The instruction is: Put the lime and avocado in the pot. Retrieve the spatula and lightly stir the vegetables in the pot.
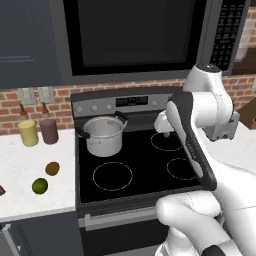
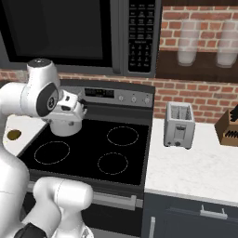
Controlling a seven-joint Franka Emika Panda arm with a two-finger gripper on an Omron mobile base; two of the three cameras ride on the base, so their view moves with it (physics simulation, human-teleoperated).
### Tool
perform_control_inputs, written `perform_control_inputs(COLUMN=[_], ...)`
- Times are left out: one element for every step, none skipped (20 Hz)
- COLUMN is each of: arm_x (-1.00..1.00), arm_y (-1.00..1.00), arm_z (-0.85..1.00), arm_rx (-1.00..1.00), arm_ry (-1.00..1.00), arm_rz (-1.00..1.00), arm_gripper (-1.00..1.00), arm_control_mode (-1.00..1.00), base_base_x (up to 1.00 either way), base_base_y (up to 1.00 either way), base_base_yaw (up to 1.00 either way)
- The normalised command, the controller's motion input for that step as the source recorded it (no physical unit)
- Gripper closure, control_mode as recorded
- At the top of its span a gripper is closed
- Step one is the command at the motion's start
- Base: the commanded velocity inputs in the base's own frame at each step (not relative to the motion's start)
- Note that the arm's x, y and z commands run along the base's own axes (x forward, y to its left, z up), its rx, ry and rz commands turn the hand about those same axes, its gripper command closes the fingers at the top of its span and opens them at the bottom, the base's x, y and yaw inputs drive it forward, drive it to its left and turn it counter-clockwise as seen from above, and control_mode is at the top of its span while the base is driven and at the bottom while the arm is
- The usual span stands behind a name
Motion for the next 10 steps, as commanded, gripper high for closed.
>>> perform_control_inputs(arm_x=[-0.84, -0.66, -0.64, -0.56, -0.54, -0.62, -0.51, -0.31, -0.21, -0.11], arm_y=[0.33, 0.42, 0.49, 0.51, 0.59, 0.64, 0.72, 0.94, 1.0, 0.96], arm_z=[0.0, 0.0, 0.0, 0.0, 0.0, 0.0, 0.0, 0.0, 0.0, 0.0], arm_rx=[0.0, 0.0, 0.0, 0.0, 0.0, 0.0, 0.0, 0.0, 0.0, 0.0], arm_ry=[-0.09, -0.05, -0.09, -0.07, -0.07, -0.09, -0.05, 0.0, 0.0, 0.0], arm_rz=[0.0, 0.0, 0.01, 0.03, 0.04, 0.06, 0.06, 0.04, 0.02, 0.02], arm_gripper=[-1.0, -1.0, -1.0, -1.0, -1.0, -1.0, -1.0, -1.0, -1.0, -1.0], arm_control_mode=[-1.0, -1.0, -1.0, -1.0, -1.0, -1.0, -1.0, -1.0, -1.0, -1.0], base_base_x=[0.0, 0.0, 0.0, 0.0, 0.0, 0.0, 0.0, 0.0, 0.0, 0.0], base_base_y=[0.0, 0.0, 0.0, 0.0, 0.0, 0.0, 0.0, 0.0, 0.0, 0.0], base_base_yaw=[0.0, 0.0, 0.0, 0.0, 0.0, 0.0, 0.0, 0.0, 0.0, 0.0])
